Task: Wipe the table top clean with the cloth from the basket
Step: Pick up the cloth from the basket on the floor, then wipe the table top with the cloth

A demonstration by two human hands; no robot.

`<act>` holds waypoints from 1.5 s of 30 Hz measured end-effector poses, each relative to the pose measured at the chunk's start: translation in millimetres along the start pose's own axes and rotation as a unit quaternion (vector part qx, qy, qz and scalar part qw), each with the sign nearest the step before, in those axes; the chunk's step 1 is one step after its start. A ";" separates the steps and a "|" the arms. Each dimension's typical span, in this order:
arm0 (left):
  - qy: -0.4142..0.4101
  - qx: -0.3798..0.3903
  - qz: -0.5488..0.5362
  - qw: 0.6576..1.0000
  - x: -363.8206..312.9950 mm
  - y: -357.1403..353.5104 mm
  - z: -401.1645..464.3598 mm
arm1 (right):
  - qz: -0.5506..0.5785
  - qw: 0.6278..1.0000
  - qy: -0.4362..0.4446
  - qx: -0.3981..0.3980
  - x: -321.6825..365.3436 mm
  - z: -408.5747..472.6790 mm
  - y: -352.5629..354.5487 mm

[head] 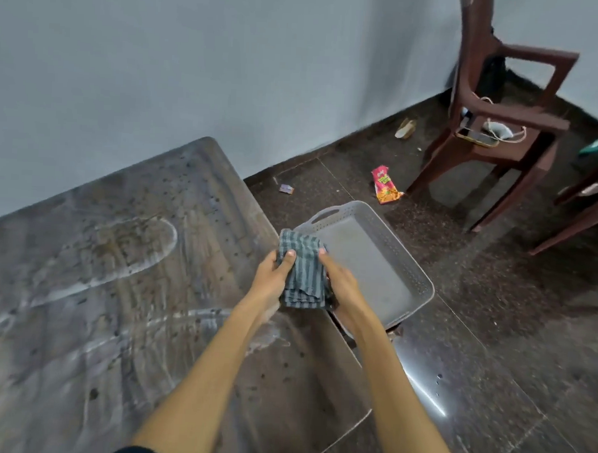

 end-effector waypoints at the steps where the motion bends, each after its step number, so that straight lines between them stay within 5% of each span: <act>1: -0.013 -0.005 0.000 1.000 -4.6 17.0 -8.8 | 0.001 1.000 -0.002 0.016 -2.7 -10.3 -14.8; 12: -0.107 -0.165 -0.012 0.980 -20.3 229.9 -129.1 | -0.102 0.976 0.109 0.156 -69.1 -114.3 -184.1; 27: -0.136 -0.340 -0.147 0.919 52.5 453.7 -322.1 | -0.216 0.908 0.123 0.338 -217.3 -294.5 -345.7; 45: -0.136 -0.430 -0.141 0.882 73.6 601.9 -410.1 | -0.244 0.855 0.131 0.438 -303.2 -374.5 -477.7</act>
Point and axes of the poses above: each hand's wrist, its own z-axis towards the middle knuckle, its own y-axis out of the back of the hand, x = y × z, the point moved 5 cm from there along z, towards the middle knuckle, and after that the axes turned 8 degrees about -x, right-handed, at the moved point
